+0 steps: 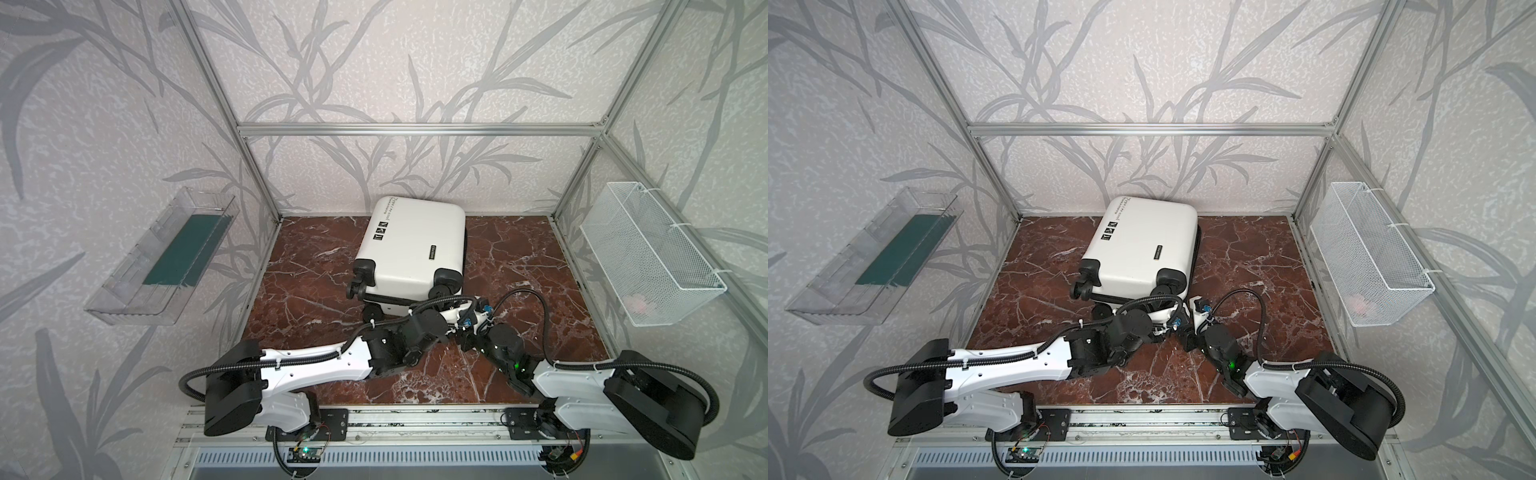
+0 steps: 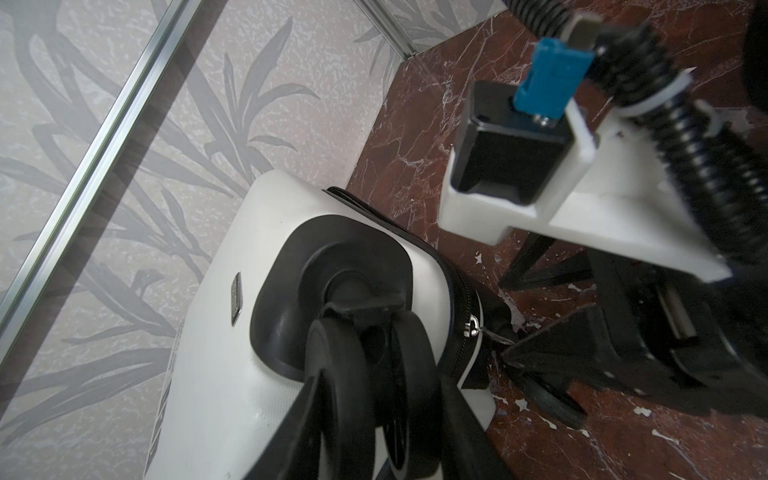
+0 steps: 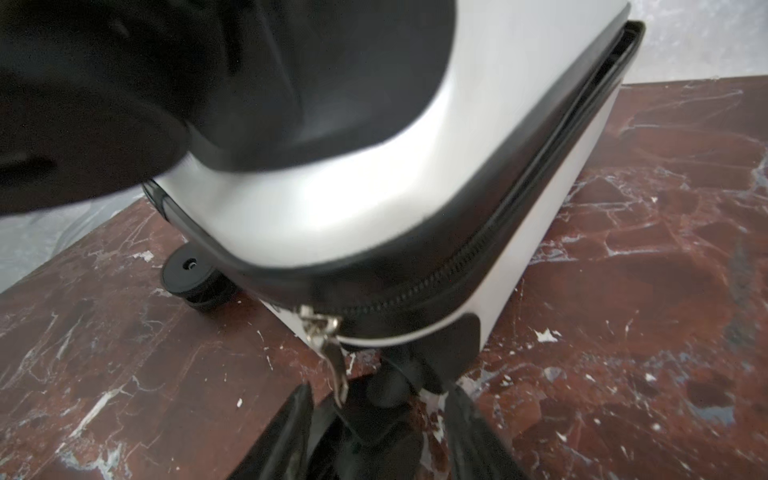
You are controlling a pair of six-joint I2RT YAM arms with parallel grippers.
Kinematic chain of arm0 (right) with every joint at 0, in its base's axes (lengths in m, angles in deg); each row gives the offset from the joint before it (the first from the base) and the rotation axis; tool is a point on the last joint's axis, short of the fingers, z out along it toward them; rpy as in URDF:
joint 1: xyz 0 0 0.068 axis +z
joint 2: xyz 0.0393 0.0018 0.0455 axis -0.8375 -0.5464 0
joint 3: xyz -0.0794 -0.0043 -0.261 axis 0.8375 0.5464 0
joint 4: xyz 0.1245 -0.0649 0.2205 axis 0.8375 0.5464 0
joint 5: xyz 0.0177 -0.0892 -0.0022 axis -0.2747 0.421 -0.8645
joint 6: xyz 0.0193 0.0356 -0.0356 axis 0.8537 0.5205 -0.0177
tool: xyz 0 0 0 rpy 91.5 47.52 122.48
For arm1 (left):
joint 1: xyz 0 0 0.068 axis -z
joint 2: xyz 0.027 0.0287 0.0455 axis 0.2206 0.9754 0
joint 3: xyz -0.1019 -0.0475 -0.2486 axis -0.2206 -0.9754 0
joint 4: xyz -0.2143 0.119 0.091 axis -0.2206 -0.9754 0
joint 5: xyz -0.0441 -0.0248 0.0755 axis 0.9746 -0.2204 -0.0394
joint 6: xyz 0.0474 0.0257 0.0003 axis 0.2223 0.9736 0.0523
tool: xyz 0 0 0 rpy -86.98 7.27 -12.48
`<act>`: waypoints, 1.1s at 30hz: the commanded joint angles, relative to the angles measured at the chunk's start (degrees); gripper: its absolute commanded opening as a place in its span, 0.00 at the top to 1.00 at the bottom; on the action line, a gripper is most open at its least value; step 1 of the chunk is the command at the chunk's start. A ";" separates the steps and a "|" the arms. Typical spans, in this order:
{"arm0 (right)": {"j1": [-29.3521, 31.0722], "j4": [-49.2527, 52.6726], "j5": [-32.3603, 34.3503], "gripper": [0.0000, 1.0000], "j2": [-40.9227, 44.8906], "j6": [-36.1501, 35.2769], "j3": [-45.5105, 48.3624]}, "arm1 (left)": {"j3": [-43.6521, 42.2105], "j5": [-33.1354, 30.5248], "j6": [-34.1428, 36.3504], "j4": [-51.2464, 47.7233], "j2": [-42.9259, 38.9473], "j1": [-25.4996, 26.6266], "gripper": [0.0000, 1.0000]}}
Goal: Pack the luggage
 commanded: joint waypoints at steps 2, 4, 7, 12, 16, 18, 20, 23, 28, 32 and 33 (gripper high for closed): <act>-0.22 -3.64 -0.05 0.48 -1.19 -0.62 -2.12 | 2.40 -0.88 -1.19 4.61 -1.40 -0.31 1.00; -0.23 -3.81 0.22 0.48 -1.87 -0.51 -2.58 | 2.25 -0.87 -1.23 4.78 -1.35 -0.31 1.00; -0.21 -5.28 1.37 0.51 -3.17 -0.20 -2.58 | 2.17 -0.87 -1.32 4.76 -1.40 -0.29 1.00; -0.21 -7.37 1.37 0.57 -5.36 0.49 -3.09 | 2.05 -0.87 -1.23 4.74 -1.70 -0.31 1.00; -0.21 -8.22 1.03 0.59 -6.47 0.81 -3.69 | 1.97 -1.02 -1.16 4.57 -1.94 -0.26 1.00; -0.21 -8.53 1.08 0.60 -6.69 0.97 -3.79 | 1.82 -1.11 -1.19 4.60 -2.10 -0.31 1.00; -0.27 -8.65 1.28 0.63 -6.54 0.99 -3.73 | 1.78 -1.10 -1.25 4.59 -2.16 -0.31 1.00; -0.12 -8.75 1.13 0.68 -6.08 1.08 -3.73 | 1.75 -1.07 -1.18 4.58 -2.15 -0.31 1.00; 0.30 -8.25 0.71 0.77 -4.91 1.22 -3.56 | 1.78 -1.06 -1.19 4.74 -1.98 -0.31 1.00; 0.84 -7.70 0.66 0.85 -4.37 0.77 -3.56 | 1.79 -1.01 -1.27 4.70 -1.93 -0.31 1.00; 0.92 -7.70 0.65 0.86 -4.37 0.73 -3.56 | 1.74 -1.00 -1.27 4.72 -1.91 -0.31 1.00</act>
